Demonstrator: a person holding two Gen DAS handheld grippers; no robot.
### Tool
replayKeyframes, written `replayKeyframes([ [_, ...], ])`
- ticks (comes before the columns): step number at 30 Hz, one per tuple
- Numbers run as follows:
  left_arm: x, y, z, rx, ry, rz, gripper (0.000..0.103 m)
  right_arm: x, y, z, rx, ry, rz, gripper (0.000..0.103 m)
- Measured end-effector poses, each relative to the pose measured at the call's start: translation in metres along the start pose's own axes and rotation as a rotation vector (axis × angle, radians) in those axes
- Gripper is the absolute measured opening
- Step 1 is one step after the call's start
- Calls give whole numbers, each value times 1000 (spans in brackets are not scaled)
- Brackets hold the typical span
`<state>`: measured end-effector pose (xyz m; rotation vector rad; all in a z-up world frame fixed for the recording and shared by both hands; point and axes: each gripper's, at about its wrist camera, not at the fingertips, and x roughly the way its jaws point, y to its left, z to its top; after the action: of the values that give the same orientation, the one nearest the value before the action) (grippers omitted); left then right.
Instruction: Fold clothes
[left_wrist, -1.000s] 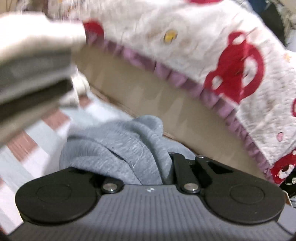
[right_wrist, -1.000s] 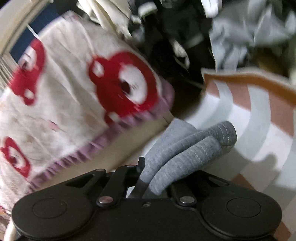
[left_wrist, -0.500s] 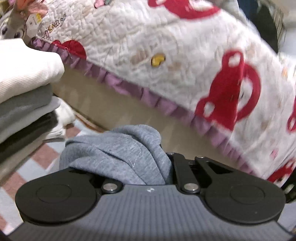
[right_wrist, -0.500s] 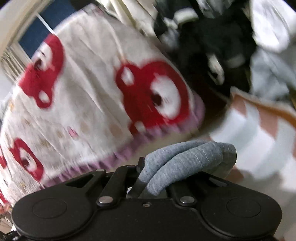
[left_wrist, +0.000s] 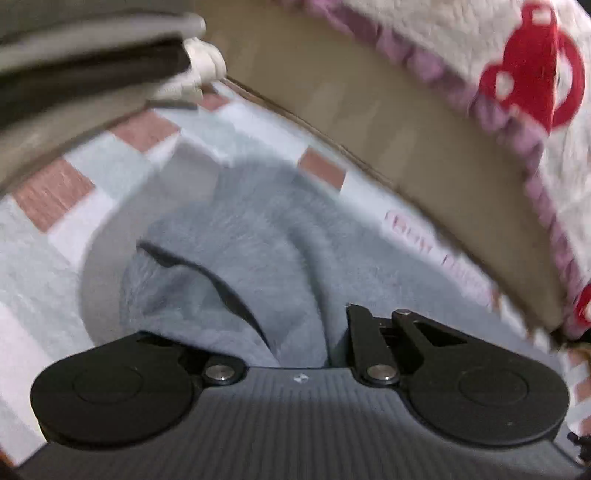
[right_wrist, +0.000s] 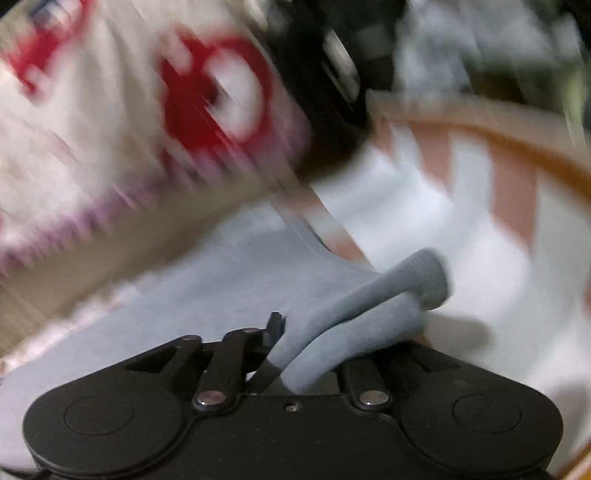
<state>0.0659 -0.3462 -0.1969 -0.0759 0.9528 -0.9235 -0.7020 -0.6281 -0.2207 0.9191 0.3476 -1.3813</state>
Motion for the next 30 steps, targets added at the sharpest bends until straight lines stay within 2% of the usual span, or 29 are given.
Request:
replayKeyframes([
  [1, -1, 1, -1, -10, -7, -5, 12, 9, -11, -7, 52, 25, -10, 20],
  [2, -1, 1, -2, -20, -14, -9, 12, 15, -22, -13, 106, 41, -13, 28],
  [4, -3, 2, -4, -33, -26, -17, 13, 16, -36, -19, 193, 20, 16, 28],
  [6, -3, -2, -3, 13, -32, -13, 13, 15, -48, -23, 274, -4, 52, 31],
  [8, -3, -6, -2, 59, -37, -8, 10, 16, -55, -23, 321, -23, 78, 29],
  [9, -4, -8, -1, 79, -43, -7, 10, 17, -56, -22, 319, -38, 84, 9],
  [12, -19, -15, 0, 101, -84, -9, 10, 3, -35, -11, 141, -125, 90, 7],
  [14, -17, -14, -3, 102, -41, 29, 11, -13, -22, -5, 70, -195, 98, 6],
  [15, -15, -14, -4, 116, -19, 52, 13, -15, -18, -6, 14, -204, 64, 6],
  [16, -10, -19, -9, 189, 10, 93, 13, -13, -14, -8, -51, -204, 16, 7],
  [17, -3, -27, -15, 299, 41, 144, 14, -12, -10, -10, -116, -204, -32, 8],
  [18, 1, -37, -23, 410, 60, 192, 15, -6, -12, -12, -148, -183, -102, 17],
  [20, 0, -49, -32, 503, 65, 239, 17, 9, -21, -16, -184, -122, -257, 19],
  [21, -4, -51, -31, 481, 71, 237, 22, 6, -26, -17, -159, -120, -276, 21],
  [23, -18, -49, -26, 382, 73, 187, 27, -9, -37, -17, -73, -141, -269, 30],
  [24, -30, -49, -25, 345, 55, 153, 27, -16, -43, -17, -30, -151, -265, 29],
  [27, -62, -56, -28, 311, -5, 98, 29, -51, -42, -26, 66, -163, -92, 31],
  [30, -85, -70, -37, 324, -74, 92, 34, -70, -27, -35, 86, -128, 65, 32],
])
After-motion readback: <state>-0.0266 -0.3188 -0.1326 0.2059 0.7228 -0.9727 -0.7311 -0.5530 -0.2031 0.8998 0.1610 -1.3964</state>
